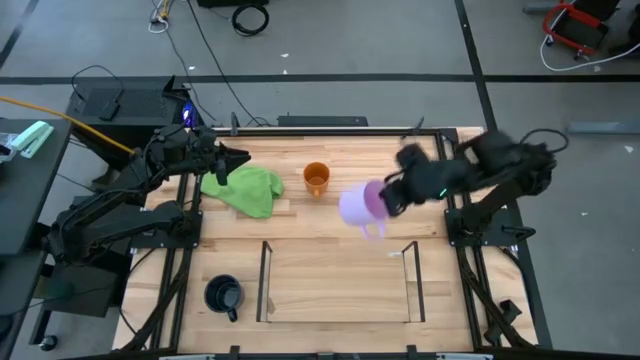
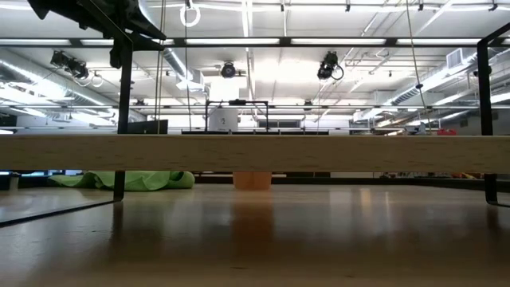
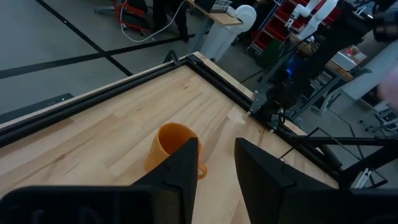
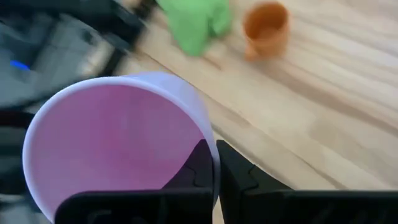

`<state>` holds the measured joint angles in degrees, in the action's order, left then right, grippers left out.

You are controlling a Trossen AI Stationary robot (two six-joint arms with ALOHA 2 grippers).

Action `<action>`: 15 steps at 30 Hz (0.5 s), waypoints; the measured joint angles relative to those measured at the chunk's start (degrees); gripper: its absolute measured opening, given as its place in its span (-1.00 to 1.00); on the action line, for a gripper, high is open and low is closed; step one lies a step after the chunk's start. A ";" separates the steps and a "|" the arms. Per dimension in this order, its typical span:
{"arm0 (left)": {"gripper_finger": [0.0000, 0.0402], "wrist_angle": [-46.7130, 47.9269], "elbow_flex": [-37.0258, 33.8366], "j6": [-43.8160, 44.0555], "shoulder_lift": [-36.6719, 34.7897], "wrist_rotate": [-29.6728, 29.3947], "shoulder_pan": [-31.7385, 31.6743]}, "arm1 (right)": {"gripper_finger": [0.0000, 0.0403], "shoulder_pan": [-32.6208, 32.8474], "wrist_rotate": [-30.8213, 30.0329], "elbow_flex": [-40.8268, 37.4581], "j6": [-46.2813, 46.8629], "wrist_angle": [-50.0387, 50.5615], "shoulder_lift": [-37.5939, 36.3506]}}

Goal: Stack small to large cups/mugs on shelf
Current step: Put the pink cup on the shelf

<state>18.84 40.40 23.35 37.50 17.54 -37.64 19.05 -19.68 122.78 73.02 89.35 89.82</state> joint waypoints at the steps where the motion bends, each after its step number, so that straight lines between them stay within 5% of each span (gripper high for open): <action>1: -0.44 0.01 0.00 0.00 0.00 0.00 0.00 | -0.98 0.74 0.02 -0.04 0.96 1.21 1.34; 15: -0.44 4.04 0.01 -0.04 0.01 -0.02 -0.01 | -0.98 9.70 0.47 -0.44 15.65 0.64 17.52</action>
<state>22.88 40.41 23.32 37.50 17.52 -37.65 28.76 -19.21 122.34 88.67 90.00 107.34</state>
